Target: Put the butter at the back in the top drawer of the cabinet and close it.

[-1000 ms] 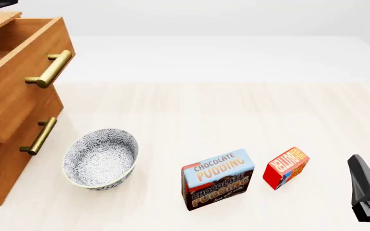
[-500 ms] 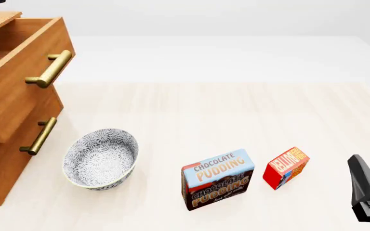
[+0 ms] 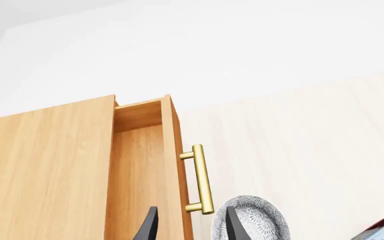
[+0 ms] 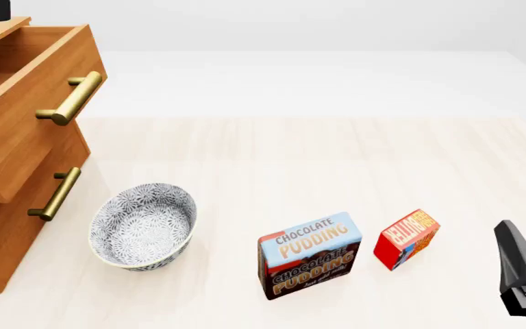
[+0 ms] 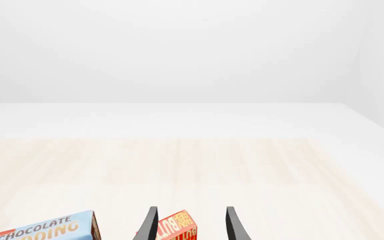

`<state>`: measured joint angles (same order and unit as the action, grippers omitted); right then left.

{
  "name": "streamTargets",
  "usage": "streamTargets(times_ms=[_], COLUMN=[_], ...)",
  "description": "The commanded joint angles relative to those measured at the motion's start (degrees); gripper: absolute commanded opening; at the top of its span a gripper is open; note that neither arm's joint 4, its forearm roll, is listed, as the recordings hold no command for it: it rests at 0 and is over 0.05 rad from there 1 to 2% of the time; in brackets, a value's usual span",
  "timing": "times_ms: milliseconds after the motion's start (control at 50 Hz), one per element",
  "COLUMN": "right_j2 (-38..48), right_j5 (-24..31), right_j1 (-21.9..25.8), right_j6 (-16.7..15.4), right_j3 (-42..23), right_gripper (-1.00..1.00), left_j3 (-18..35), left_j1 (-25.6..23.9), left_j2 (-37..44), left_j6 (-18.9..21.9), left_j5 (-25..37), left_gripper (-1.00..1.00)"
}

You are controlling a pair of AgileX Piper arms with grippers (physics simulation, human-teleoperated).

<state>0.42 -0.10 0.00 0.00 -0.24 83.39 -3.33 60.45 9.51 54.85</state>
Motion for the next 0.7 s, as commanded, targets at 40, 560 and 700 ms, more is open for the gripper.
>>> streamTargets(times_ms=[40,560,700], right_j2=[0.00,0.00,0.00], right_j5=[0.00,0.00,0.00], right_j1=[0.00,0.00,0.00], right_j6=[0.00,0.00,0.00], right_j3=[0.00,0.00,0.00], right_gripper=[1.00,1.00,1.00], left_j3=[-0.89,-4.11,-5.60], left_j1=[0.48,1.05,1.08], left_j2=[0.80,2.19,2.53], left_j6=[-1.18,-1.88,-2.27], left_j5=[-0.42,-3.92,-5.08], left_gripper=[1.00,1.00,1.00])
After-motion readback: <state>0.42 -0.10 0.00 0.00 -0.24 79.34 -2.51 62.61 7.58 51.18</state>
